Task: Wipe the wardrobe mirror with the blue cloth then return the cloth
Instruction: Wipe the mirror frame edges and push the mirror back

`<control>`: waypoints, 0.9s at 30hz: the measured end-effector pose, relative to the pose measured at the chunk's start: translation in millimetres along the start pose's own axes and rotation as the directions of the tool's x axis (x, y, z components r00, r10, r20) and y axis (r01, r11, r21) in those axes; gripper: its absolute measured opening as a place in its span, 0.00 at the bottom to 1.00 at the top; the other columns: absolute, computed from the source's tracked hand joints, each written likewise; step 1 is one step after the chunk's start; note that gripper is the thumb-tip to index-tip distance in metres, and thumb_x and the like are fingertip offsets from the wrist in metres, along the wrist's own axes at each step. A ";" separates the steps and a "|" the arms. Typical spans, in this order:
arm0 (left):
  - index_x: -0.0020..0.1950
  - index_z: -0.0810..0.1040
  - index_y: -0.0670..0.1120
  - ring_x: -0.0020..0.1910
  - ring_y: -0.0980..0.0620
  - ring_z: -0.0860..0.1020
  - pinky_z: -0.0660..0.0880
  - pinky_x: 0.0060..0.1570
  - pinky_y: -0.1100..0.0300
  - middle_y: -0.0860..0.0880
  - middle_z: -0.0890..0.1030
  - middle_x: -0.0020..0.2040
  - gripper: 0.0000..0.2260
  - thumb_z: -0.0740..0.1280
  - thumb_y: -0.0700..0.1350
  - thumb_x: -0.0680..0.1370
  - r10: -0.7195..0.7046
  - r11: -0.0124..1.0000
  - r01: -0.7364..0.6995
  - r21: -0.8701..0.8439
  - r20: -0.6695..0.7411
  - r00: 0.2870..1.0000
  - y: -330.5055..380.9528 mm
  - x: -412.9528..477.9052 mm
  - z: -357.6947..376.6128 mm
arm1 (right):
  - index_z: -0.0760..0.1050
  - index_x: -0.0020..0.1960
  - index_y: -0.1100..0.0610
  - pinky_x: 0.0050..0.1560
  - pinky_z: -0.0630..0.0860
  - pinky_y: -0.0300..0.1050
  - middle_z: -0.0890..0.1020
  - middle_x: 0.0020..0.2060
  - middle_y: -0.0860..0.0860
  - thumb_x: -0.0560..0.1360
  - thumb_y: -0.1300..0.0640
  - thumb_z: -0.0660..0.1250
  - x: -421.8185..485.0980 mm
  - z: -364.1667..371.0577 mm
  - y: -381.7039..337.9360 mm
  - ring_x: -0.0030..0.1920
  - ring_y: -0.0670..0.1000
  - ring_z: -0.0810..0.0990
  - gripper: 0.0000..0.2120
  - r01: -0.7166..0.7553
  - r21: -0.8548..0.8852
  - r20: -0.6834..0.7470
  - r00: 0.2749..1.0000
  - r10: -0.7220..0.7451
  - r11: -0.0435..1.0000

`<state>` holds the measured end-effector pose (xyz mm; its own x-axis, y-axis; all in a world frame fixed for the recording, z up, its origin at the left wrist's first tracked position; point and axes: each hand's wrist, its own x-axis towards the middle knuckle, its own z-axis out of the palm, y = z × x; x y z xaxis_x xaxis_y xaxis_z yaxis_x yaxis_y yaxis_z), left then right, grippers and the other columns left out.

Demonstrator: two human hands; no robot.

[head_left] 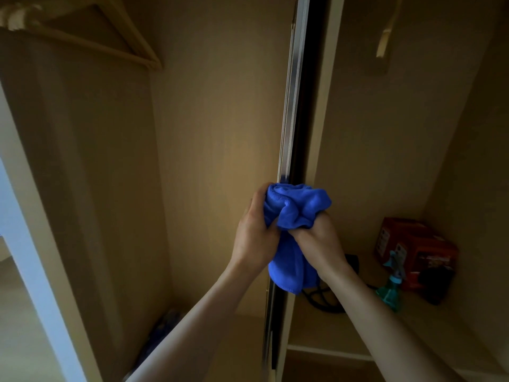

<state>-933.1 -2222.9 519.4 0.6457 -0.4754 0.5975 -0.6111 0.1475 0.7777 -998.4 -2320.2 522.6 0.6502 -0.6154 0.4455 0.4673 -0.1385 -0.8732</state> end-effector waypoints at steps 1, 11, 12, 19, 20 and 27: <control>0.73 0.69 0.54 0.60 0.61 0.79 0.77 0.58 0.62 0.58 0.80 0.62 0.24 0.70 0.39 0.79 -0.013 1.000 0.013 0.008 0.004 1.000 0.1 -3.3 -0.6 | 0.75 0.47 0.57 0.44 0.78 0.33 0.82 0.36 0.47 0.82 0.63 0.62 -3.9 -9.0 -0.1 0.41 0.42 0.82 0.07 -0.013 -0.013 0.054 0.998 0.013 1.000; 0.76 0.66 0.56 0.62 0.54 0.79 0.79 0.61 0.47 0.54 0.79 0.64 0.27 0.68 0.59 0.78 -0.171 0.976 0.187 -0.109 0.141 0.975 1.4 -42.3 -13.4 | 0.83 0.47 0.45 0.40 0.81 0.37 0.87 0.43 0.47 0.76 0.53 0.71 -60.9 -14.7 -12.6 0.47 0.49 0.86 0.03 -0.171 -0.179 0.053 0.982 0.183 0.969; 0.76 0.66 0.55 0.62 0.54 0.79 0.79 0.62 0.47 0.54 0.80 0.64 0.29 0.67 0.62 0.77 -0.183 0.967 0.209 -0.145 0.173 0.968 0.4 -47.4 -15.6 | 0.83 0.49 0.44 0.41 0.81 0.38 0.87 0.46 0.49 0.74 0.49 0.72 -69.5 -12.3 -15.6 0.48 0.48 0.86 0.04 -0.179 -0.167 0.063 0.979 0.191 0.970; 0.76 0.67 0.53 0.62 0.56 0.80 0.79 0.62 0.49 0.54 0.80 0.64 0.29 0.65 0.64 0.78 -0.226 0.936 0.292 -0.197 0.300 0.927 -18.6 -83.7 -25.9 | 0.83 0.51 0.38 0.42 0.81 0.37 0.87 0.49 0.44 0.72 0.39 0.72 -121.2 1.2 -8.4 0.50 0.45 0.86 0.09 -0.285 -0.155 -0.100 0.957 0.272 0.946; 0.76 0.66 0.53 0.62 0.57 0.79 0.79 0.62 0.50 0.54 0.80 0.64 0.30 0.64 0.64 0.78 -0.237 0.934 0.306 -0.185 0.319 0.918 -22.1 -89.9 -26.6 | 0.83 0.51 0.38 0.41 0.80 0.35 0.87 0.48 0.44 0.71 0.37 0.71 -129.0 3.0 -6.1 0.49 0.44 0.86 0.11 -0.306 -0.159 -0.131 0.949 0.288 0.939; 0.74 0.66 0.59 0.60 0.64 0.78 0.80 0.57 0.59 0.61 0.78 0.64 0.29 0.66 0.67 0.76 -0.327 0.894 0.420 -0.156 0.415 0.849 -37.1 -142.6 -30.3 | 0.84 0.50 0.44 0.43 0.82 0.43 0.88 0.46 0.47 0.71 0.31 0.68 -182.9 3.6 14.5 0.46 0.48 0.87 0.19 -0.497 -0.125 -0.308 0.842 0.442 0.859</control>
<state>-988.6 -2134.3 411.2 0.5584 -0.8115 0.1723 -0.2032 0.0675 0.9768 -1108.4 -2207.0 429.1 0.5695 -0.8188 -0.0719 0.0035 0.0899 -0.9959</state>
